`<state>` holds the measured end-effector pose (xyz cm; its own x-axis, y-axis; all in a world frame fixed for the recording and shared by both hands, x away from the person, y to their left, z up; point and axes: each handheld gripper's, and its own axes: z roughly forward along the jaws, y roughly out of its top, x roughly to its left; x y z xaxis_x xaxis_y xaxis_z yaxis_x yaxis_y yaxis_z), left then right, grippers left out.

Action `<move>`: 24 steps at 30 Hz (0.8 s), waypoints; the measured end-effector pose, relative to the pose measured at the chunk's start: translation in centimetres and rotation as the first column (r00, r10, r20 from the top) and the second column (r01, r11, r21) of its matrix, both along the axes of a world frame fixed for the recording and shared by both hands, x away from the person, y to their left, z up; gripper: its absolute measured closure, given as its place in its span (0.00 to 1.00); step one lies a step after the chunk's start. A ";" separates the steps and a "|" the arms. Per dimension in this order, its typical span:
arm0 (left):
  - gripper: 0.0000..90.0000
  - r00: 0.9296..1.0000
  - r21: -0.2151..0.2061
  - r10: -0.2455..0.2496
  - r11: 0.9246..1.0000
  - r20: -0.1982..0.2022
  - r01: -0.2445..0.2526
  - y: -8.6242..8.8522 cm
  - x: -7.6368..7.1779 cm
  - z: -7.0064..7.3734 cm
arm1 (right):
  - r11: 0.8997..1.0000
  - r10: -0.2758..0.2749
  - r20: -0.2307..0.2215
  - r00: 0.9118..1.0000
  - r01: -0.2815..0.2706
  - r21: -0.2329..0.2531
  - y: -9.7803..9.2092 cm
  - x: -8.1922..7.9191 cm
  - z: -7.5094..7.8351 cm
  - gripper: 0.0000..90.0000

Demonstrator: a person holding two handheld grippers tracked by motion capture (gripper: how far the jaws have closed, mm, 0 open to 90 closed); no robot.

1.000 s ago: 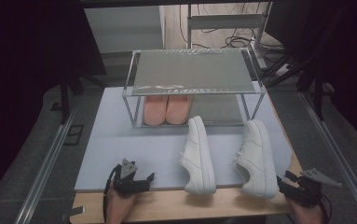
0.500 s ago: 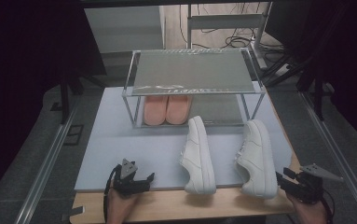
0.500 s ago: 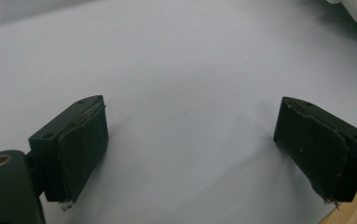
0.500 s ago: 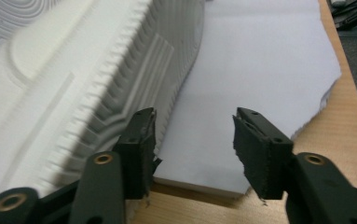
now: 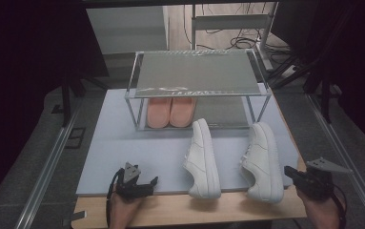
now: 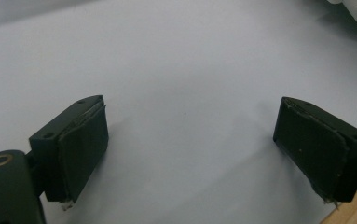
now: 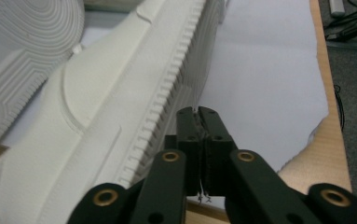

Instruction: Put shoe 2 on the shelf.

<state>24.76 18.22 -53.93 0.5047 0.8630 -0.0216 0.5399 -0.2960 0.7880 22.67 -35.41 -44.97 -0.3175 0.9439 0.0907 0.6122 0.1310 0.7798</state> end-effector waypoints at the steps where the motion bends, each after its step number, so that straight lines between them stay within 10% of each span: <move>1: 0.11 1.000 0.000 0.000 1.000 0.000 0.000 0.0 0.0 0.0 | 1.000 -0.001 0.005 1.000 0.001 0.000 0.1 0.1 0.3 0.99; 24: 0.11 1.000 0.001 0.001 1.000 0.001 -0.001 0.0 0.0 0.0 | 0.998 0.065 0.013 0.998 -0.065 -0.024 1.9 1.8 1.4 0.99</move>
<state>24.75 18.19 -53.94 0.5040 0.8635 -0.0208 0.5397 -0.2960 0.7881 24.49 -33.50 -43.58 -0.3790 0.9232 0.0640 0.5909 0.1882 0.7845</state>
